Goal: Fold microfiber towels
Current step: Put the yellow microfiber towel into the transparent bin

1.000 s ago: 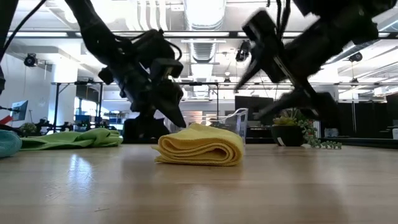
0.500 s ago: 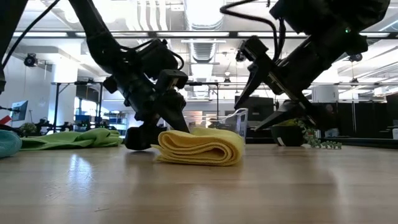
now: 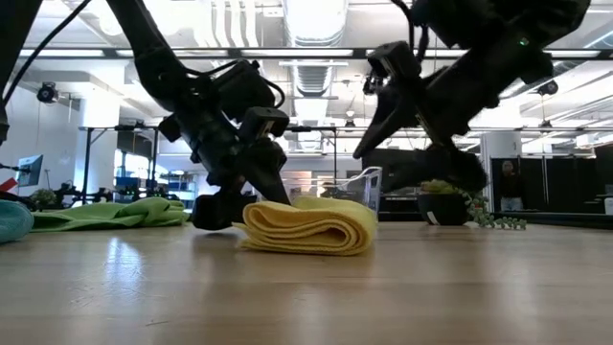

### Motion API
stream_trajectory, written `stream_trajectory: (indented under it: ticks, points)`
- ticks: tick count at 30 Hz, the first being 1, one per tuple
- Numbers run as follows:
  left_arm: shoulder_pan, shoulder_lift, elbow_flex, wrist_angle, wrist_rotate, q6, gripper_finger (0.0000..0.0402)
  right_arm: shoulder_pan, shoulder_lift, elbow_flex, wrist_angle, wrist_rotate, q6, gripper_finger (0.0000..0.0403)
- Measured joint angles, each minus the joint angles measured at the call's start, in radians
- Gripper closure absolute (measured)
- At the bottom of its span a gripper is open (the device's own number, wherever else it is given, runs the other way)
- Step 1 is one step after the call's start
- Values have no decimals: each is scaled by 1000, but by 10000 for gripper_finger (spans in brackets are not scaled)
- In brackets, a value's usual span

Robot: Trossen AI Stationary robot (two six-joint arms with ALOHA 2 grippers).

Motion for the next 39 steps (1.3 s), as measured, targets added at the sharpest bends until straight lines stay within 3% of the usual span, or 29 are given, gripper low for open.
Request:
stream_trajectory:
  ticks: [10, 16, 21, 26, 30, 39]
  points:
    - [-22, -81, -6, -24, 28, 3, 222, -179, 0, 34, -3, -191, -450, 167]
    - [-66, -119, 1, -16, 34, -13, 222, -276, 0, 40, -5, -367, -640, 167]
    - [-109, -125, 13, -9, 25, -217, 222, -298, 11, 38, -9, -422, -693, 167]
    - [-109, -109, 6, -7, -111, -362, 222, -297, 14, 37, -15, -449, -713, 167]
    - [-102, -106, 12, -12, -164, -370, 222, -298, 19, 37, -16, -463, -696, 167]
    - [-103, -79, 10, -7, -174, -365, 222, -299, 175, 102, -16, -553, -906, 167]
